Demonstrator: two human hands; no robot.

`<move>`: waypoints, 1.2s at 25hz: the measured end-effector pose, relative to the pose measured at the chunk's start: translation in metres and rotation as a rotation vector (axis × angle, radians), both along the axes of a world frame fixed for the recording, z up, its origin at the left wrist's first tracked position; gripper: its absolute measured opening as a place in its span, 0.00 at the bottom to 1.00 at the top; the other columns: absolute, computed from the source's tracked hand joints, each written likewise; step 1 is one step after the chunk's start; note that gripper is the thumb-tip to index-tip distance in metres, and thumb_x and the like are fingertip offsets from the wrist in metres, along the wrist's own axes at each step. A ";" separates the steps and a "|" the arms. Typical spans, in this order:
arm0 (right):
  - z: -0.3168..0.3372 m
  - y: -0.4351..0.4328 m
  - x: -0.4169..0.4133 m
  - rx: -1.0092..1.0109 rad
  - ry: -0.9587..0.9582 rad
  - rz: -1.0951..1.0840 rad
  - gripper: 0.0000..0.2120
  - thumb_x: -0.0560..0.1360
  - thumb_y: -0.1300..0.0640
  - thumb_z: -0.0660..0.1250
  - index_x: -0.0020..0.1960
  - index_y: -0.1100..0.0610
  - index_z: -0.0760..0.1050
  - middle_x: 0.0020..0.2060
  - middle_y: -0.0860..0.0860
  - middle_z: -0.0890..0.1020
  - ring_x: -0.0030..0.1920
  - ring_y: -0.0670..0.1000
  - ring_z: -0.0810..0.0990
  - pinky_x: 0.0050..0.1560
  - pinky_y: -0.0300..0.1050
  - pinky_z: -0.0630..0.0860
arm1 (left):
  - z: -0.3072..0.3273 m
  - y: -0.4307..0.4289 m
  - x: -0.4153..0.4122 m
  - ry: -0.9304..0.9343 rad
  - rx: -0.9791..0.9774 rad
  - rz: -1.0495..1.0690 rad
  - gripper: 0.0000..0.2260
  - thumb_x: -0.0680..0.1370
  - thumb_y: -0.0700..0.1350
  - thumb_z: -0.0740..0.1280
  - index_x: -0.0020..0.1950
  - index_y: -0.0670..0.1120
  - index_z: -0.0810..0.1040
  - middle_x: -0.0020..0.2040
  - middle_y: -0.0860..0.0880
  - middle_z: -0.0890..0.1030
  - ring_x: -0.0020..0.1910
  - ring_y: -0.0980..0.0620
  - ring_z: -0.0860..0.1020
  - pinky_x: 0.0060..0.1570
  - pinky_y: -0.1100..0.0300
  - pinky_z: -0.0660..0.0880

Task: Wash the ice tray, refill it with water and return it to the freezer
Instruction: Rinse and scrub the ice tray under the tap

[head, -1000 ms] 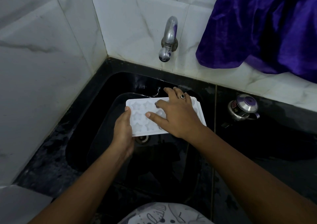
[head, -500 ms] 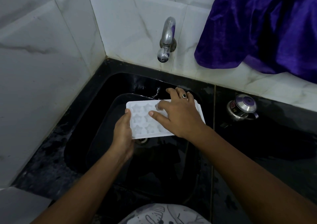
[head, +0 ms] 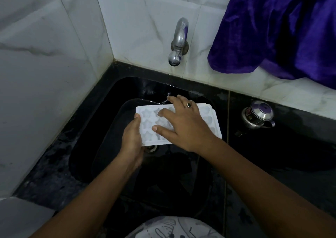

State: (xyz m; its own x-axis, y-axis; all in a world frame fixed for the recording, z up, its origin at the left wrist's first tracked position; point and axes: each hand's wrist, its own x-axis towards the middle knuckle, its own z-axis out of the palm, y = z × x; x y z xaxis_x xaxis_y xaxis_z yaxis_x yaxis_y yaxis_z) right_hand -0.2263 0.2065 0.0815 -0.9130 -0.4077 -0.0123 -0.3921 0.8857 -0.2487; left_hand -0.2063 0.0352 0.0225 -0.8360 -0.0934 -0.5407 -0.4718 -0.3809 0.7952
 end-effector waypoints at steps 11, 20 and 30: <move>0.004 -0.009 -0.005 0.114 0.047 -0.031 0.28 0.80 0.29 0.53 0.66 0.44 0.80 0.80 0.54 0.64 0.81 0.60 0.56 0.78 0.68 0.49 | 0.002 0.007 0.006 0.013 -0.003 -0.024 0.22 0.87 0.59 0.57 0.60 0.48 0.86 0.53 0.42 0.89 0.50 0.41 0.89 0.48 0.48 0.84; 0.017 -0.005 -0.024 0.134 -0.005 0.087 0.25 0.79 0.30 0.56 0.55 0.45 0.83 0.71 0.53 0.71 0.74 0.58 0.64 0.78 0.68 0.50 | 0.002 0.008 0.007 -0.015 0.022 0.006 0.22 0.86 0.61 0.58 0.53 0.52 0.88 0.53 0.42 0.89 0.51 0.38 0.88 0.56 0.38 0.82; 0.015 -0.005 -0.024 -0.012 -0.150 0.112 0.26 0.79 0.28 0.56 0.64 0.41 0.81 0.81 0.53 0.62 0.82 0.58 0.52 0.80 0.66 0.46 | 0.002 -0.002 0.000 0.009 0.014 0.032 0.22 0.87 0.61 0.57 0.62 0.49 0.86 0.56 0.42 0.88 0.56 0.38 0.87 0.56 0.42 0.82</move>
State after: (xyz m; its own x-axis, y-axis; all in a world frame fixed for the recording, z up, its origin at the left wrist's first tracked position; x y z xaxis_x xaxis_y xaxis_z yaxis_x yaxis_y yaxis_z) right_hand -0.2505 0.2017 0.0961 -0.8502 -0.5078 -0.1392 -0.4461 0.8351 -0.3219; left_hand -0.2063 0.0332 0.0246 -0.8375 -0.1125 -0.5348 -0.4523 -0.4065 0.7938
